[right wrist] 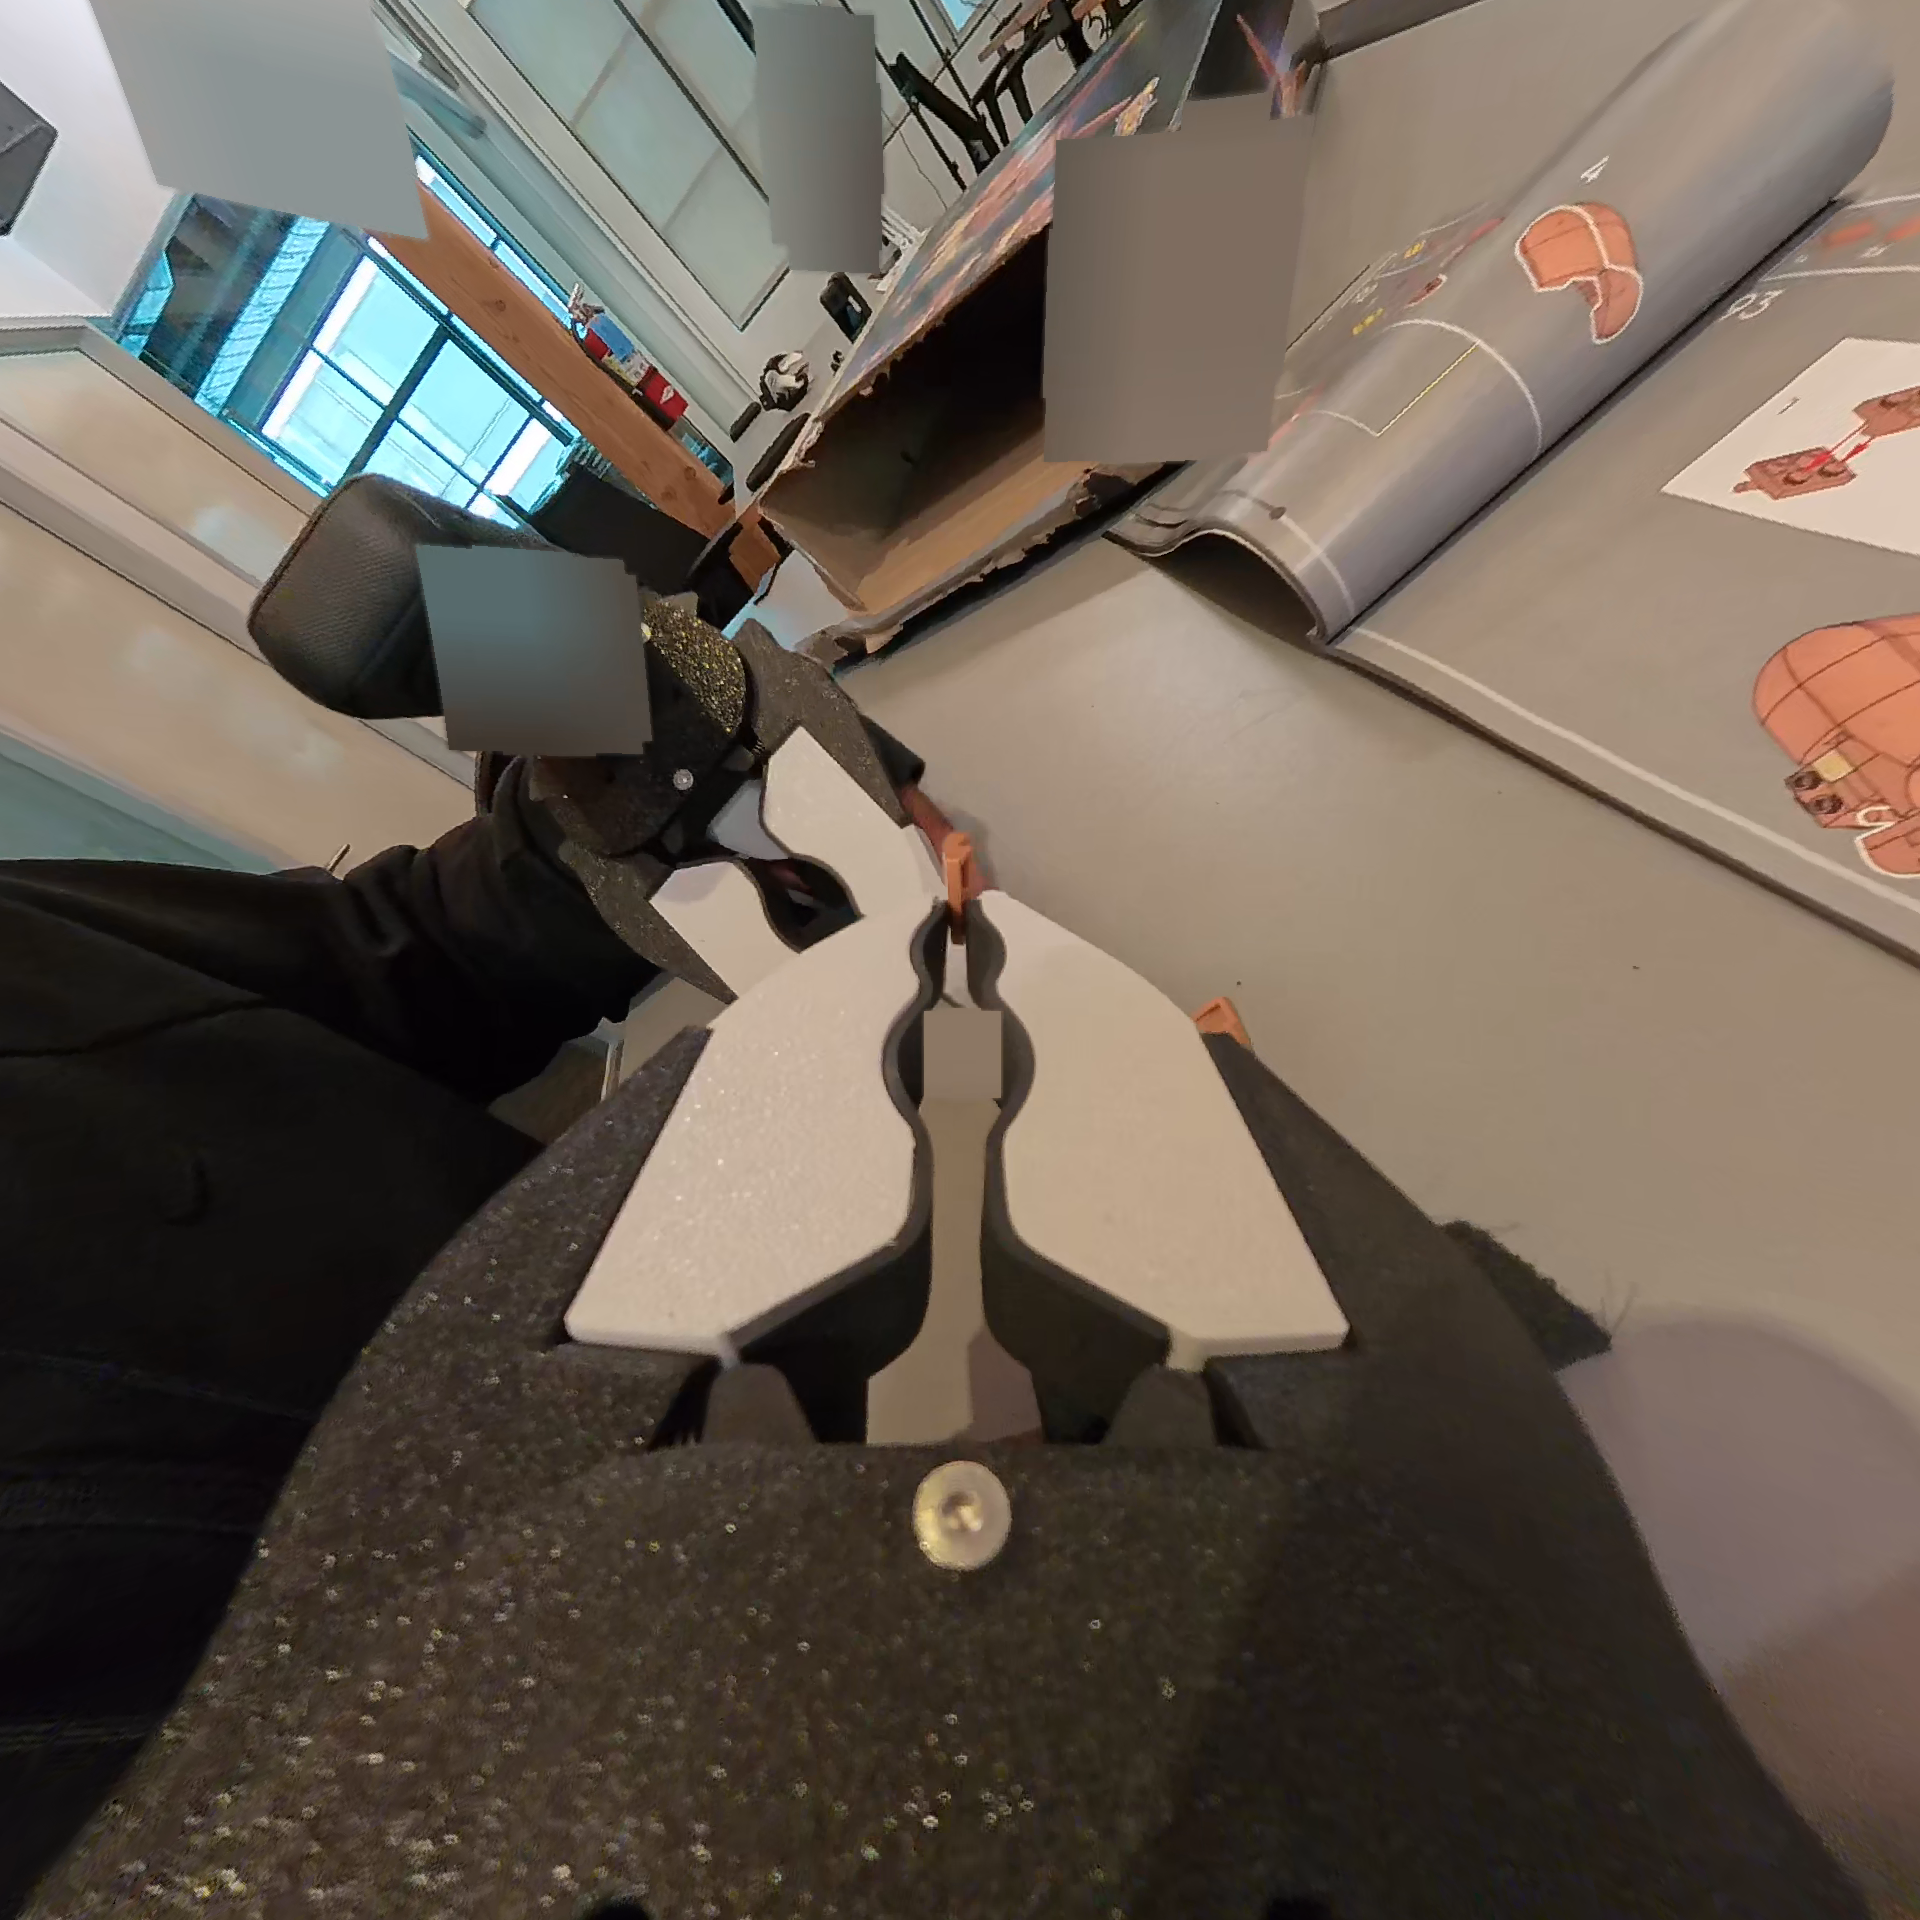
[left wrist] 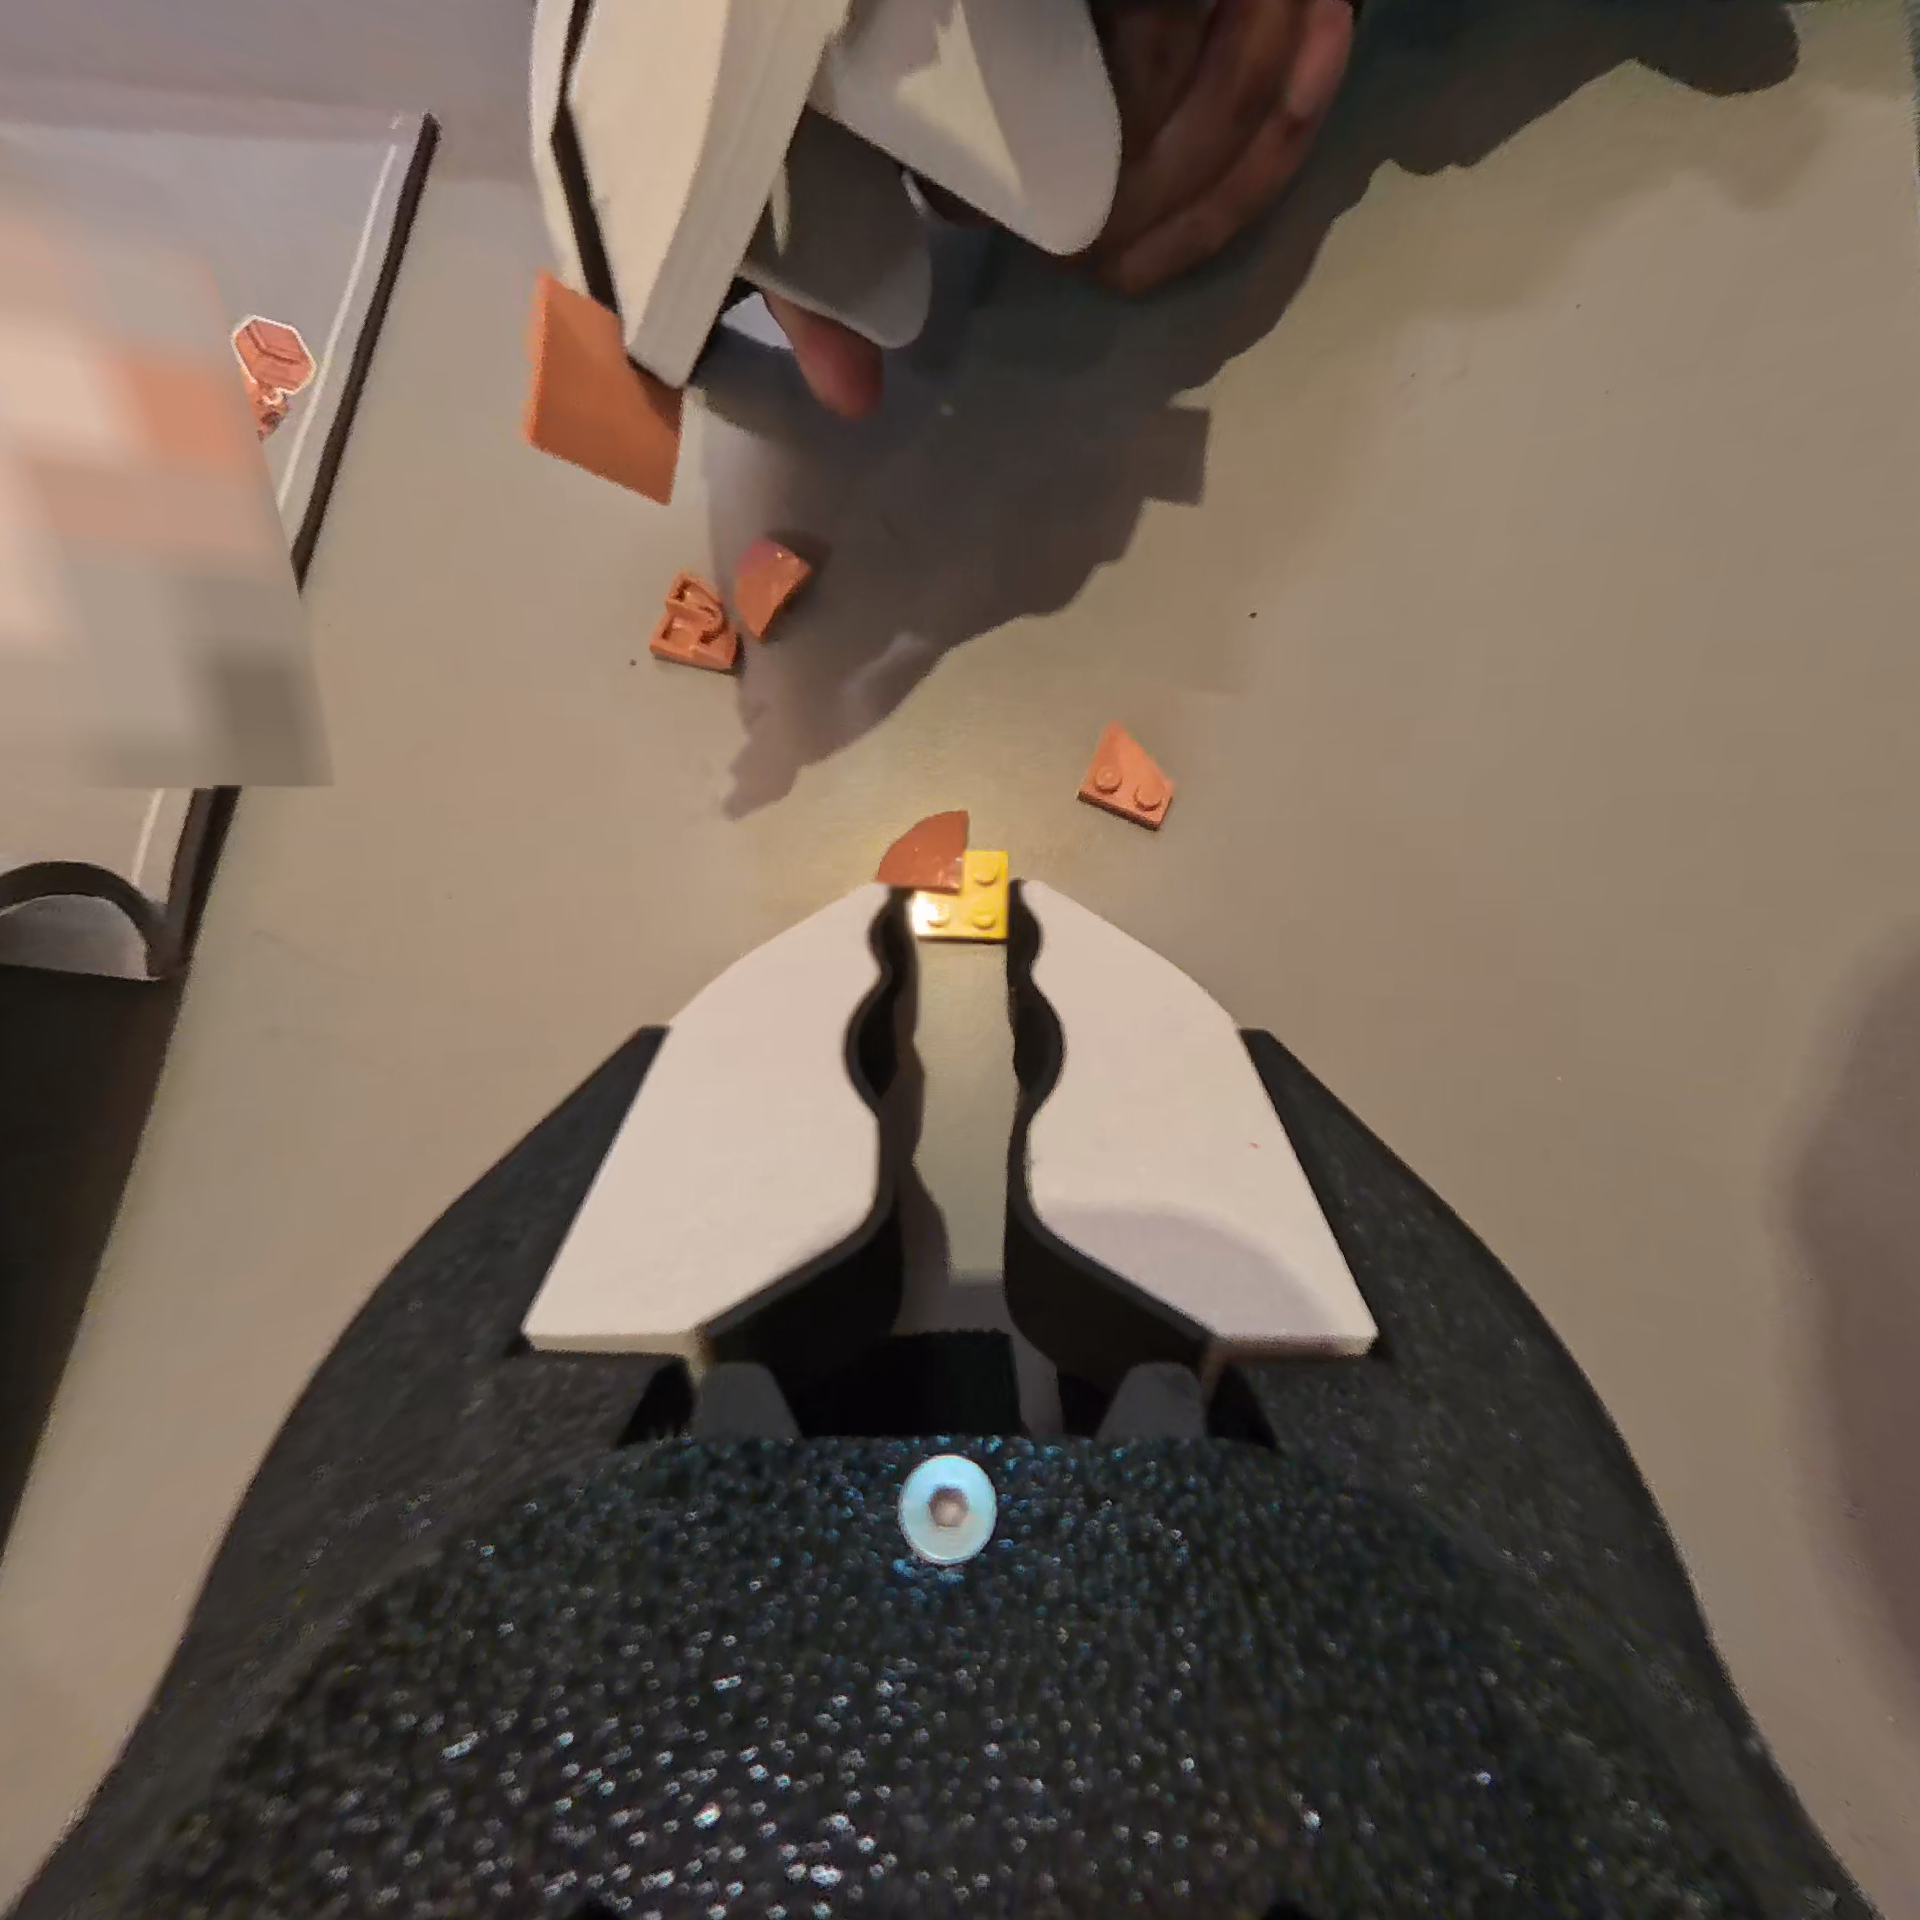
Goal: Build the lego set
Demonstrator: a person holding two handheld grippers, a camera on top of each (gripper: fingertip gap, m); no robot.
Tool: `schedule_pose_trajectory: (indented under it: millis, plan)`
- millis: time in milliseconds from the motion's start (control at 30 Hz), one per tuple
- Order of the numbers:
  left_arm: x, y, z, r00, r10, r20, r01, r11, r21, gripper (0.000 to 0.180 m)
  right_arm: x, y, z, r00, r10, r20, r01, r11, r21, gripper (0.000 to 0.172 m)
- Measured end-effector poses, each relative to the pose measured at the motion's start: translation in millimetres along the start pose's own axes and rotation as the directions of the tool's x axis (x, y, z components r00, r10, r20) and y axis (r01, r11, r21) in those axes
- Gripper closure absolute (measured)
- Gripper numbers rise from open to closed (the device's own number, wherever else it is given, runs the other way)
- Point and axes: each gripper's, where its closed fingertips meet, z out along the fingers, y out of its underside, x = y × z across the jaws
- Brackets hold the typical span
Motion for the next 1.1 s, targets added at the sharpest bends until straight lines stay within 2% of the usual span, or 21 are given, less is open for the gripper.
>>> schedule_pose_trajectory:
  millis: [100,300,567,667,1100]
  plan:
    - [-0.6,-0.7,0.6,0.999,-0.010,0.038,0.010,1.000,-0.005,0.165,-1.8,3.4,1.4,1.000,0.008,0.007,-0.008,1.000,-0.019,0.169]
    - [-9.8,-5.1,-4.7,0.980,-0.004,0.197,-0.005,0.999,0.046,0.165,-9.6,16.1,6.2,0.999,0.036,0.041,-0.032,0.995,-0.094,0.169]
    - [-23.6,-29.5,-24.3,0.910,-0.016,0.413,-0.074,0.977,0.201,0.165,-19.0,32.2,13.0,0.994,0.085,0.069,-0.071,0.980,-0.185,0.169]
    - [-20.7,-38.4,-28.9,0.899,0.005,0.438,-0.120,0.965,0.235,0.165,-19.5,31.2,12.6,0.993,0.093,0.076,-0.078,0.981,-0.179,0.169]
    - [-18.9,-42.1,-29.5,0.859,0.103,0.501,-0.235,0.949,0.208,0.165,-23.5,32.0,12.0,0.986,0.122,0.113,-0.099,0.977,-0.191,0.169]
